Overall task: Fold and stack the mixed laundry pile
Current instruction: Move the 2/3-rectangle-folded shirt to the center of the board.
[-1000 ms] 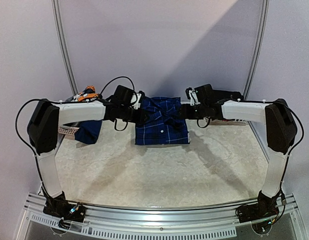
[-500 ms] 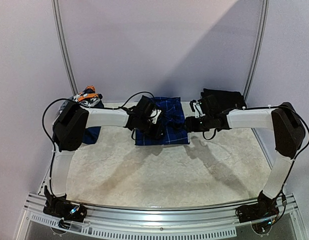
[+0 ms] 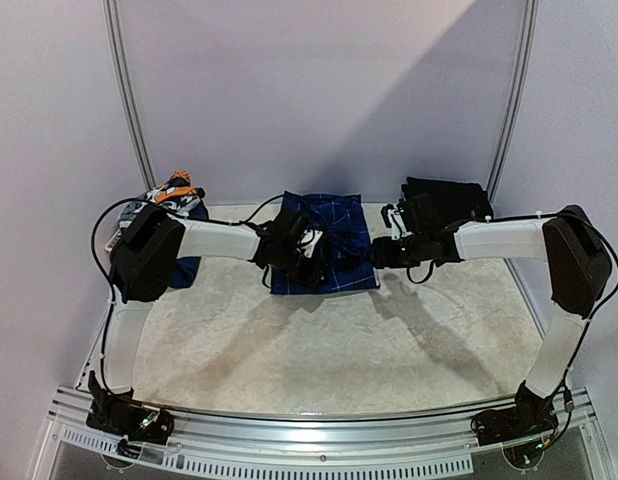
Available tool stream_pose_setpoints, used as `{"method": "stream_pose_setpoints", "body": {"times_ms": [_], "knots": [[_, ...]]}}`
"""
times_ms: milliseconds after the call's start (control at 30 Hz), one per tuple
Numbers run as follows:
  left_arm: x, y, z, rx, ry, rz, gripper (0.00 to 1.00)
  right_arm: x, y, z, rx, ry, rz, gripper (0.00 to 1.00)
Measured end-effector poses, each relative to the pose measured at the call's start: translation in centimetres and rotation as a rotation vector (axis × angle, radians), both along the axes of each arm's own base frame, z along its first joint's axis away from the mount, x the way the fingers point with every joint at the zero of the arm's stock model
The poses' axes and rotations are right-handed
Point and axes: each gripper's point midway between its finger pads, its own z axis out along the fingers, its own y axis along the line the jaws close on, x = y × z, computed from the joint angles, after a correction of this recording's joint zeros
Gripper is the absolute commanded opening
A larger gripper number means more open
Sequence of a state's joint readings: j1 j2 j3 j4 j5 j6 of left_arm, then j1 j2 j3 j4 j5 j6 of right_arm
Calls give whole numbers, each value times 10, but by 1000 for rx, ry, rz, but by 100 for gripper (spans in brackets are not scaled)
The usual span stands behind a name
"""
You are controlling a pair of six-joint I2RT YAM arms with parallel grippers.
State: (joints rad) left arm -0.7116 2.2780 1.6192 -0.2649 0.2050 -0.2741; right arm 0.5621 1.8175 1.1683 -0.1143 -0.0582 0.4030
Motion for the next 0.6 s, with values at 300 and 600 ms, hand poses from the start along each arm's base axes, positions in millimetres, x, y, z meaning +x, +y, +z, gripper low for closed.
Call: {"method": "stream_pose_setpoints", "body": {"times_ms": [300,600], "knots": [[-12,4,-3,-11,-30,-20,31,-6,-2,-6,-3,16,6,57],[-59,15,-3,2,-15,-59,29,-24,7,-4,-10,19,58,58]]}}
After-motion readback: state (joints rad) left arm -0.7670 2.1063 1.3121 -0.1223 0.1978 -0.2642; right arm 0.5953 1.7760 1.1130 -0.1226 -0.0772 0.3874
